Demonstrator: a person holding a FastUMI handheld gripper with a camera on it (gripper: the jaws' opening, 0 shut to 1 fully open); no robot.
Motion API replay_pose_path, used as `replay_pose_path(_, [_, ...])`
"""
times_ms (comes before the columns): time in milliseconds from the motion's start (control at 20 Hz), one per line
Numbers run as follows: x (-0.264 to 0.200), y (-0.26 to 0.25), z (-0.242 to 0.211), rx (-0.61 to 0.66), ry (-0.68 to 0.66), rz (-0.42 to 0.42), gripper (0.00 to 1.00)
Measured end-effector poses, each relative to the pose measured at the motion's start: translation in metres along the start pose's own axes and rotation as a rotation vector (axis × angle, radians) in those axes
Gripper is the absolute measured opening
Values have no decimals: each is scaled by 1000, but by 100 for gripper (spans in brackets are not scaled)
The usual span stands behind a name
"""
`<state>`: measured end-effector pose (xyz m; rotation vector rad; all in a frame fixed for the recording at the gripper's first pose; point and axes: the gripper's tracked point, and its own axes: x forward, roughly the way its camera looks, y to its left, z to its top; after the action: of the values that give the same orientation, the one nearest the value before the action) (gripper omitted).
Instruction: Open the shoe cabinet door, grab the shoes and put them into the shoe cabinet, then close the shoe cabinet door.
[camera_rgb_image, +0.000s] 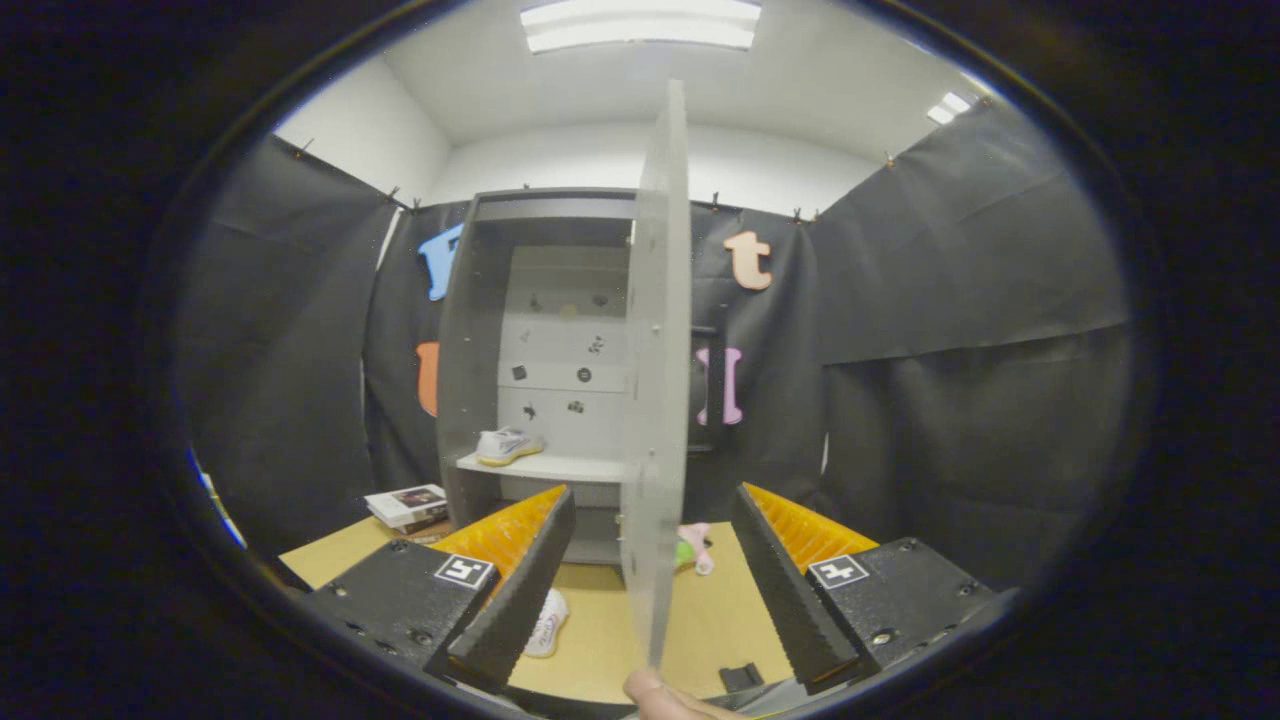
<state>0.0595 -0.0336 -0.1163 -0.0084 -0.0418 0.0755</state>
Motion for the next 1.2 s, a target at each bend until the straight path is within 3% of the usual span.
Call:
replay_pose_path(400, [57,96,-115,69,219,193,99])
replay_pose_path(850, [161,146,-286,100,529,152,98])
replay_pose_path(1000, [174,161,-342,109,666,144,96])
replay_pose_path(1200, [186,161,-383,135,740,119,91])
